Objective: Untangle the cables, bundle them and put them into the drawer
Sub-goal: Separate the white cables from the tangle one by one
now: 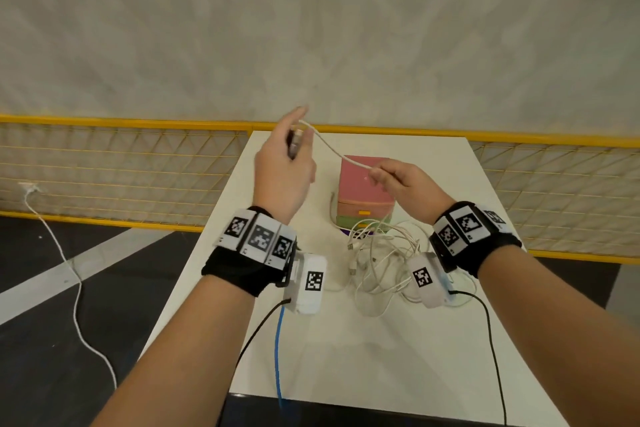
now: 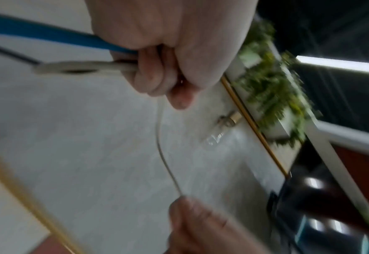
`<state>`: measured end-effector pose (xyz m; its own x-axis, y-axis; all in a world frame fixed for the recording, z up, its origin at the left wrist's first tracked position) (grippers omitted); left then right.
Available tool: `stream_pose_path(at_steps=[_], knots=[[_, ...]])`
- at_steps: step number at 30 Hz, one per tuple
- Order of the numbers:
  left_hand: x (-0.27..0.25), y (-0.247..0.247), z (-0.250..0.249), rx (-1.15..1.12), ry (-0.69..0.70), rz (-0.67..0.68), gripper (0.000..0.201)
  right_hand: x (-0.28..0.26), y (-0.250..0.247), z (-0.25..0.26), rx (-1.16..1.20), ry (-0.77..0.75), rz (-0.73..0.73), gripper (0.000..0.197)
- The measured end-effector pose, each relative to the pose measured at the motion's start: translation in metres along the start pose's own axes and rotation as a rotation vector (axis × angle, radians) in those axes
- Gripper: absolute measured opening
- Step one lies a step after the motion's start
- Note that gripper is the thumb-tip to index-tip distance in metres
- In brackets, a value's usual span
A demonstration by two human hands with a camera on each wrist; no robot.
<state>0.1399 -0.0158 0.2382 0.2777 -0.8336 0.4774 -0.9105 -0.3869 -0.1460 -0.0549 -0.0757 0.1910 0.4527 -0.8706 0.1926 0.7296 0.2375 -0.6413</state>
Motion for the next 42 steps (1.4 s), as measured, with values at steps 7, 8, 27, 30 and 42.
stream_pose_path(at_steps=[7,8,27,30,42], knots=[[-0.009,0.025,0.0,0.398,0.075,0.364,0.026,0.011,-0.011,0.043,-0.041,-0.217,0.008,0.024],[-0.007,0.023,-0.003,0.343,0.086,0.305,0.026,0.011,-0.012,0.038,-0.023,-0.2,0.003,0.025],[-0.009,0.025,-0.002,0.31,0.074,0.286,0.023,0.012,-0.006,0.036,-0.131,-0.288,0.046,0.023],[-0.005,0.017,-0.009,0.213,0.108,0.149,0.027,0.011,-0.005,0.021,-0.05,-0.207,0.024,0.022],[0.009,-0.003,-0.009,0.155,0.042,0.039,0.015,0.02,-0.002,-0.015,-0.122,-0.052,-0.022,0.029]])
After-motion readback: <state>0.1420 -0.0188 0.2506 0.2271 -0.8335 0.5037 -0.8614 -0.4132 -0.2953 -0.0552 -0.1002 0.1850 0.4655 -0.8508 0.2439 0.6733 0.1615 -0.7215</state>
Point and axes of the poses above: each hand's wrist, its own x-axis towards the middle knuckle, its own y-axis out of the palm, z = x × y, the point moved 2 cm from there along x, towards the middle knuckle, and after that the axes turned 3 degrees about y, right-handed, at the moved point
